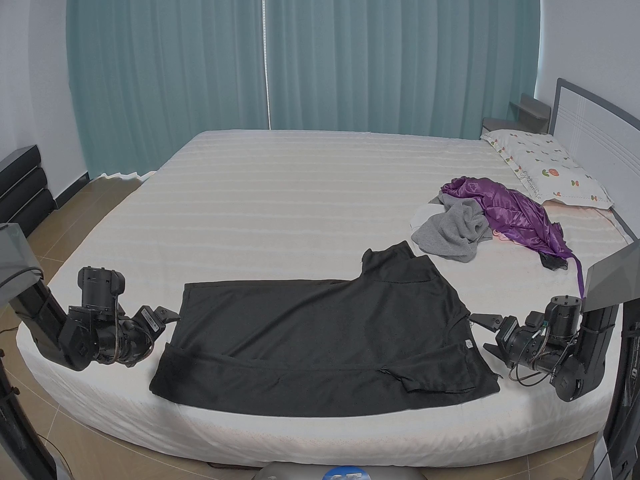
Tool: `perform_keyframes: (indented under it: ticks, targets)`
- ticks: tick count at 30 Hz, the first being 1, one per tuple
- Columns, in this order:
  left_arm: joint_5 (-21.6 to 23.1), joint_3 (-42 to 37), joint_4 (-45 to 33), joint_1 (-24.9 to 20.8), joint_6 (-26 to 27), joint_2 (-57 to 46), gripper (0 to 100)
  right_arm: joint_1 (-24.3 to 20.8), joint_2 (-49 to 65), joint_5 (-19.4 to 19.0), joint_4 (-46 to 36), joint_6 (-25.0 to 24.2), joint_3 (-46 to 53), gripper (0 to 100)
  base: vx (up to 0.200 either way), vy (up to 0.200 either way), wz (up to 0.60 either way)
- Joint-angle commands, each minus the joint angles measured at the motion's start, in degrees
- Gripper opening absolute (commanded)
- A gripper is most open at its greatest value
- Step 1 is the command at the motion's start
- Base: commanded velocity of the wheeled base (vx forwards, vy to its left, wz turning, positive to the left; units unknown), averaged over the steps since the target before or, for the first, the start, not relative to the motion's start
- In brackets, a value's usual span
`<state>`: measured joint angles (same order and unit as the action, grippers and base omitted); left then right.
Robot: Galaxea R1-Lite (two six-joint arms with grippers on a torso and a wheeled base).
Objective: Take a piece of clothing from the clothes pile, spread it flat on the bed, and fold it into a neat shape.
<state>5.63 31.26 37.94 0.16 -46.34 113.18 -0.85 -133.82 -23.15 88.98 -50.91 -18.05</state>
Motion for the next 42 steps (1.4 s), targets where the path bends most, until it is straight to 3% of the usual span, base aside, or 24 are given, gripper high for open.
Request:
perform_keyframes:
  ticks: [1, 11, 21, 28, 30, 31, 33, 42]
  targets:
    - [0.2, -0.6, -0.1, -0.3, -0.6, -6.5, 100, 0.9, 1.6, -0.1, 0.8, -1.1, 0.3, 100, 0.000, 0.000, 0.00]
    - [0.8, 7.7, 0.1, -1.0, -0.7, -1.2, 100, 0.2, 0.9, -0.1, 0.8, -1.3, 0.5, 100, 0.000, 0.000, 0.00]
    - [9.5, 18.7, -0.1, -0.6, -0.7, 8.2, 100, -1.0, 0.8, -0.1, 0.7, -1.3, 1.1, 100, 0.000, 0.000, 0.00]
    - [9.2, 29.5, -0.1, -0.5, 0.1, 18.2, 100, -1.7, 0.6, -0.1, 0.8, -1.3, 1.4, 100, 0.000, 0.000, 0.00]
    - [9.2, 29.5, -0.1, -0.5, 0.1, 18.2, 100, -1.7, 0.6, -0.1, 0.8, -1.3, 1.4, 100, 0.000, 0.000, 0.00]
    - [8.9, 34.7, -1.5, -0.1, 0.1, 21.4, 100, -1.6, 0.3, -0.1, 0.7, -1.3, 1.3, 100, 0.000, 0.000, 0.00]
    - [8.9, 37.7, -2.9, 0.3, 0.1, 22.7, 100, -1.6, 0.2, -0.1, 0.7, -1.3, 1.3, 100, 0.000, 0.000, 0.00]
    - [7.5, 41.8, -3.1, 2.0, 0.2, 25.6, 100, -1.6, -0.6, -0.1, 0.7, -1.3, 1.3, 100, 0.000, 0.000, 0.00]
